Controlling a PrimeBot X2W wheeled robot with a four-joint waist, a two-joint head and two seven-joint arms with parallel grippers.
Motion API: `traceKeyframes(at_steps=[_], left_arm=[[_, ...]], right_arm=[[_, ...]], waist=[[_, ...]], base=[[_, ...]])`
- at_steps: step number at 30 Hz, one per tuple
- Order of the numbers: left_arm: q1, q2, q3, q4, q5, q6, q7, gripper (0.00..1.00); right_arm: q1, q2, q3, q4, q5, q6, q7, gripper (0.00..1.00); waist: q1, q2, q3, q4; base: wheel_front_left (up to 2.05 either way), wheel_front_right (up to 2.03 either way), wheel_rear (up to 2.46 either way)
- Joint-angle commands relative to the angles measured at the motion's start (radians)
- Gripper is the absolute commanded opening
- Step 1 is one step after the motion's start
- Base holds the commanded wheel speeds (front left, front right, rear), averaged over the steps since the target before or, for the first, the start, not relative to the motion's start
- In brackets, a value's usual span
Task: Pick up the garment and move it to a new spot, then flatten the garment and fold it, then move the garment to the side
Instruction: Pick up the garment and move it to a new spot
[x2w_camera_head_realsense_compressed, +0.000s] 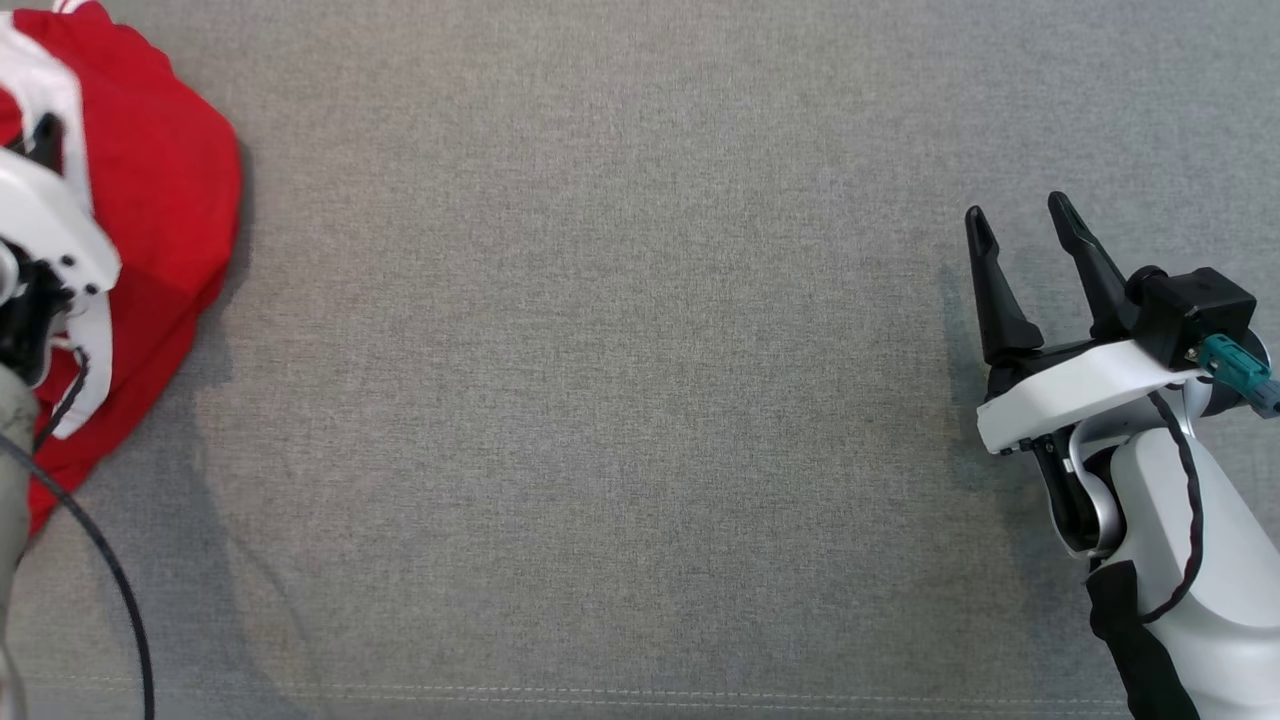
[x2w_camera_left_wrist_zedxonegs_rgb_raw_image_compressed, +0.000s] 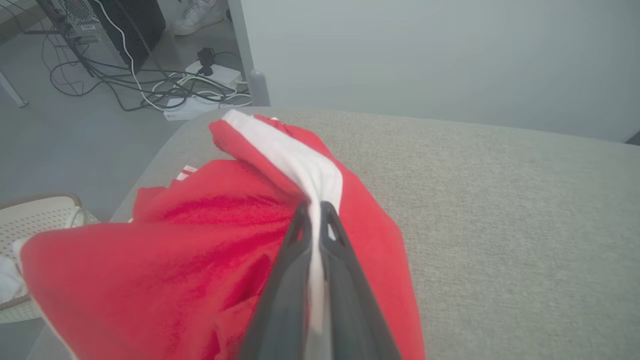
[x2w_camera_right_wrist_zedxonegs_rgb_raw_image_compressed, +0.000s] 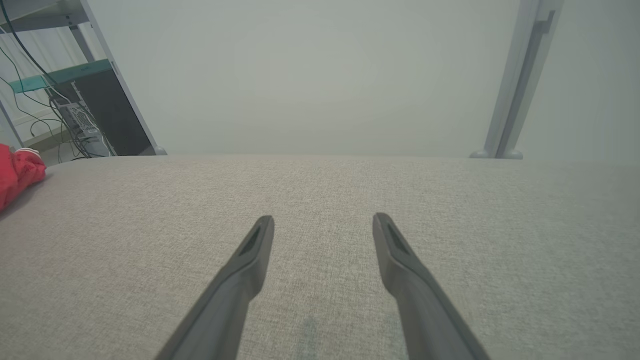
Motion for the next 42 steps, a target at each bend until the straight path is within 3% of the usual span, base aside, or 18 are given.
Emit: traceKeyframes(at_steps=[1, 14, 20, 32, 34, 42], left_arm=[[-0.03, 0.05, 0.005, -0.04, -0.006, -0.004, -0.001, 0.0], [-0.012, -0.003, -0.23, -0.434, -0.165, -0.004, -0.039, 0.0], [0.024, -0.074, -0.302, -0.567, -0.266, -0.004, -0.1, 0.0], [0.153, -0.234, -0.453, -0.534, -0.331, -0.004, -0.204, 0.0], [0.2, -0.281, -0.551, -0.497, -0.325, -0.004, -0.221, 0.0], [0.296, -0.289, -0.605, -0.413, -0.324, -0.002, -0.255, 0.0]], right_arm=[[0.009, 0.004, 0.014, -0.028, 0.008, 0.001, -0.014, 1.0], [0.039, 0.015, 0.011, -0.02, 0.018, 0.001, -0.014, 1.0], [0.056, 0.017, 0.004, -0.012, 0.02, 0.001, -0.014, 1.0], [0.072, 0.015, -0.003, -0.008, 0.018, 0.001, -0.014, 1.0], [0.073, 0.01, -0.002, -0.008, 0.024, 0.001, -0.014, 1.0], [0.084, 0.007, -0.008, -0.006, 0.025, 0.001, -0.014, 1.0]], waist=[[0.0001, 0.0, -0.011, 0.001], [0.0001, 0.0, -0.09, -0.017], [0.0001, 0.0, -0.116, -0.05], [0.0001, 0.0, -0.136, -0.146], [0.0001, 0.0, -0.138, -0.171], [0.0001, 0.0, -0.163, -0.173]], base=[[0.0, 0.0, 0.0], [0.0, 0.0, 0.0], [0.0, 0.0, 0.0], [0.0, 0.0, 0.0], [0.0, 0.0, 0.0], [0.0, 0.0, 0.0]])
